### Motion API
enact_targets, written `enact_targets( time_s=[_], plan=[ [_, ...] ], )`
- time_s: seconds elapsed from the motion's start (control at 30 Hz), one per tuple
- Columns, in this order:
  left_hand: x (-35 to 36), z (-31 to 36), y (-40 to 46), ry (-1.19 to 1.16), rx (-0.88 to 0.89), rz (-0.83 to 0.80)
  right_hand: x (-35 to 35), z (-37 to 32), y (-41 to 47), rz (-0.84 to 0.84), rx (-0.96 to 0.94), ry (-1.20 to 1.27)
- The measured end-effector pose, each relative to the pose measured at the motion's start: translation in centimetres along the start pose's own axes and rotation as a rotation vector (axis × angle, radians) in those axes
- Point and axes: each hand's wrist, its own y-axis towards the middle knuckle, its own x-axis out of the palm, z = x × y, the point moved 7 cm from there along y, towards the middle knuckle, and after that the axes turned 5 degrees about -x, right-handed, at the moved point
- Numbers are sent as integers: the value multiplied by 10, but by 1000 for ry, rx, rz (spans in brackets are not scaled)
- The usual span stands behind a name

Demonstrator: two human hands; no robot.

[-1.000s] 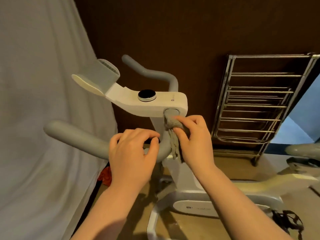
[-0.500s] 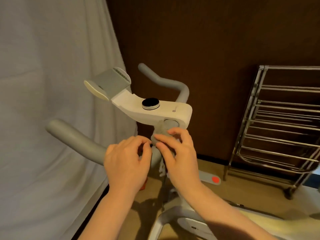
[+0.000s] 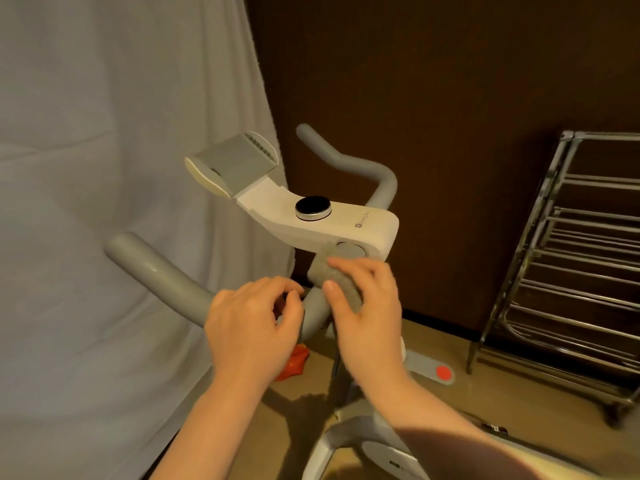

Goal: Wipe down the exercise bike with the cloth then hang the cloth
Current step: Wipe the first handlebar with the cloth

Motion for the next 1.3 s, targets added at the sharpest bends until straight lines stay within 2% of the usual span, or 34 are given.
enact_targets(
  time_s=[0.07, 0.2, 0.33, 0.43, 0.57, 0.7, 0.77, 0.83, 0.9, 1.03, 1.2, 1.3],
  plan=[
    [0, -1, 1, 1, -11, 12, -1, 2, 4, -23, -30, 13],
    [2, 0, 0, 13, -15, 31, -7, 20, 22, 121, 141, 55],
    [4, 0, 0, 19, 22, 11, 8, -7, -12, 58, 26, 98],
    [5, -1, 1, -3, 17, -42, -5, 20, 24, 206, 167, 134],
    [6, -7, -1, -60, 112, -193, 10, 12, -4, 354, 406, 321],
    [8, -13, 12, -198, 250, -496, 9, 25, 1, 507, 636, 581],
    [12, -15, 19, -232, 302, -643, 12, 25, -8, 549, 725, 607],
    [15, -16, 24, -221, 362, -691, 26, 20, -35, 559, 760, 638],
    [15, -17, 25, -199, 383, -643, 36, 12, -51, 542, 783, 703],
    [10, -10, 18, -104, 459, -503, 27, 16, -34, 656, 856, 709],
    [6, -11, 16, -131, 532, -438, 44, -20, -71, 692, 686, 686],
    [6, -10, 13, -115, 543, -401, 39, -10, -61, 754, 717, 712]
  ],
)
